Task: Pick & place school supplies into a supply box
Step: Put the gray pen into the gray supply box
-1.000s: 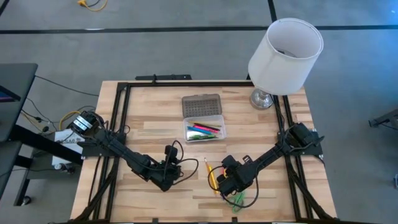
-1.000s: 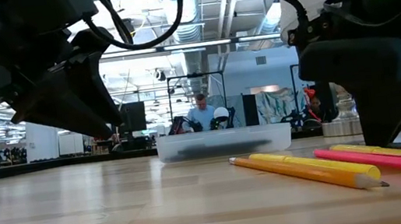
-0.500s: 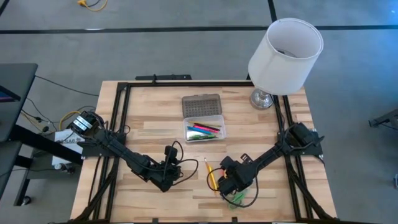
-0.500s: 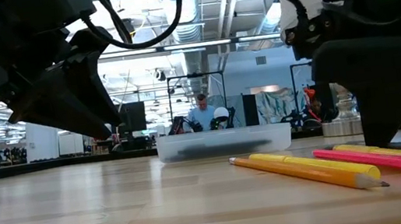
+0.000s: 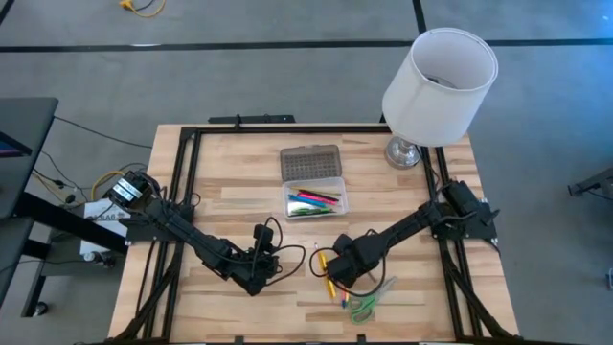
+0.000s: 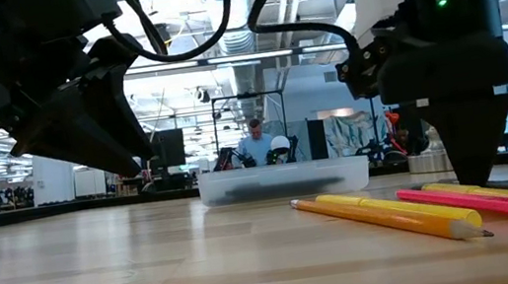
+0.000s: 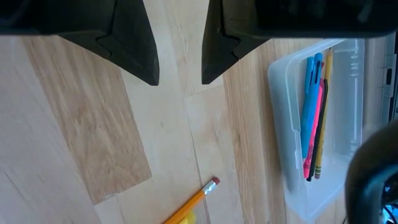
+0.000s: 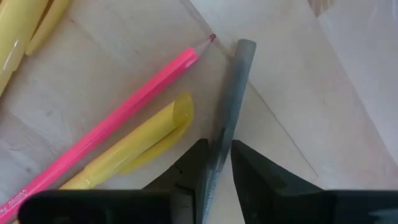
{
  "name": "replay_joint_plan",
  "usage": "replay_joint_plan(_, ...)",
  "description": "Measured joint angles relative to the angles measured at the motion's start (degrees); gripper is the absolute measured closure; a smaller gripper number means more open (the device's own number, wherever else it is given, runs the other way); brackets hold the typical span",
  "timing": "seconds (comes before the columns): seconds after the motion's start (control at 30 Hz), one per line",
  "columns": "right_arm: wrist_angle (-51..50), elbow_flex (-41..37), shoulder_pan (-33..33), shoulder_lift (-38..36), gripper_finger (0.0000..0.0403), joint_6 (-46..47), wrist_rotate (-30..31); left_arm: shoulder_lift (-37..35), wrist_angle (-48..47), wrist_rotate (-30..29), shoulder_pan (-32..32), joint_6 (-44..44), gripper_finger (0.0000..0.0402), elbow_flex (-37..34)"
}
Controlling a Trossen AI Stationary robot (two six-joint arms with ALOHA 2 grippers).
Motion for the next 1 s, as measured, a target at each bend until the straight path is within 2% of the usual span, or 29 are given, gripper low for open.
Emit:
replay_joint_plan(0.27,0.2,0.0,0.4,0.0,0.034,-0.5,0.5,0.0,0.0,1.0,0.0,-0.6,0.0285,0.0)
replay_joint_plan(0.5,0.4,0.0,0.5,0.0,0.0394,-0.6,0.9,0.0,0.0,1.0,0.0,-0.7,0.0285,0.0)
replay_joint_plan(0.67,0.2,0.0,0.5,0.0,0.0381,-0.7,1.8,0.0,0.0,1.0,0.0,-0.7,0.0285,0.0)
replay_joint_plan(0.83,0.0,-0.1,0.4,0.0,0.0397,-2.1,4.7,0.0,0.0,1.0,0.0,-0.7,0.0285,0.0)
replay_joint_plan(1.0,0.0,-0.1,-0.7,0.0,0.039,-4.8,4.9,0.0,0.0,1.0,0.0,-0.7,0.0285,0.0)
